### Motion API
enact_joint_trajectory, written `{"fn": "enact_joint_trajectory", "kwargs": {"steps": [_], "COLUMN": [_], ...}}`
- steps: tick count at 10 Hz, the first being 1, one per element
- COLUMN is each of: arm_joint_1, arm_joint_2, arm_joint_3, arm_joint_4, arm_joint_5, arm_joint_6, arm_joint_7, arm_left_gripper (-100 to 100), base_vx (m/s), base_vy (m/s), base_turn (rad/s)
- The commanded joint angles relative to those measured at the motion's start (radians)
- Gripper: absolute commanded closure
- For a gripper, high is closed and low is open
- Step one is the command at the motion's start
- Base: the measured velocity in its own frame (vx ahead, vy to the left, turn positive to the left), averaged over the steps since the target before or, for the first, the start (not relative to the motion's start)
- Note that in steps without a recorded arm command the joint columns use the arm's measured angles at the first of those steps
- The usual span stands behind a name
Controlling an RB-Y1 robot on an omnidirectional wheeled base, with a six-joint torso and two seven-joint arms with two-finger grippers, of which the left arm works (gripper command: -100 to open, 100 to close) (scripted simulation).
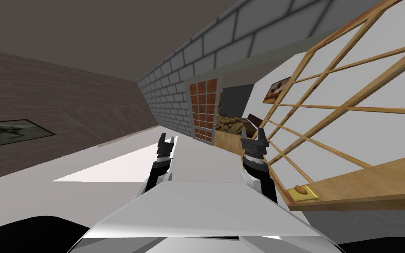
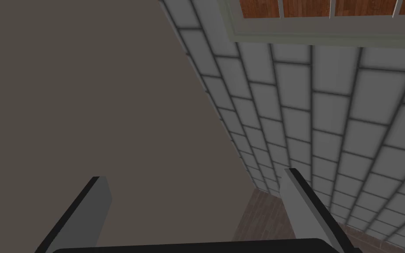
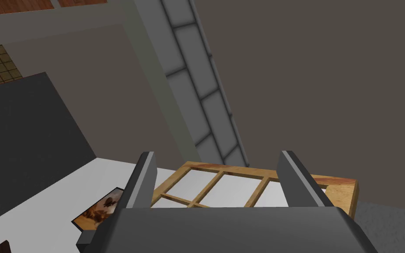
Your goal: Pull the door open
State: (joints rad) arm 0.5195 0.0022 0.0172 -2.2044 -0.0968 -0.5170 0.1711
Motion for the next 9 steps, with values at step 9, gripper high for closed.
{"fn": "enact_joint_trajectory", "kwargs": {"steps": [9], "arm_joint_1": [-0.046], "arm_joint_2": [0.045], "arm_joint_3": [0.026], "arm_joint_4": [0.172], "arm_joint_5": [-0.024], "arm_joint_6": [-0.046], "arm_joint_7": [-0.180], "arm_left_gripper": [-100], "base_vx": [0.102], "base_vy": [-0.047], "base_turn": [-0.071]}}
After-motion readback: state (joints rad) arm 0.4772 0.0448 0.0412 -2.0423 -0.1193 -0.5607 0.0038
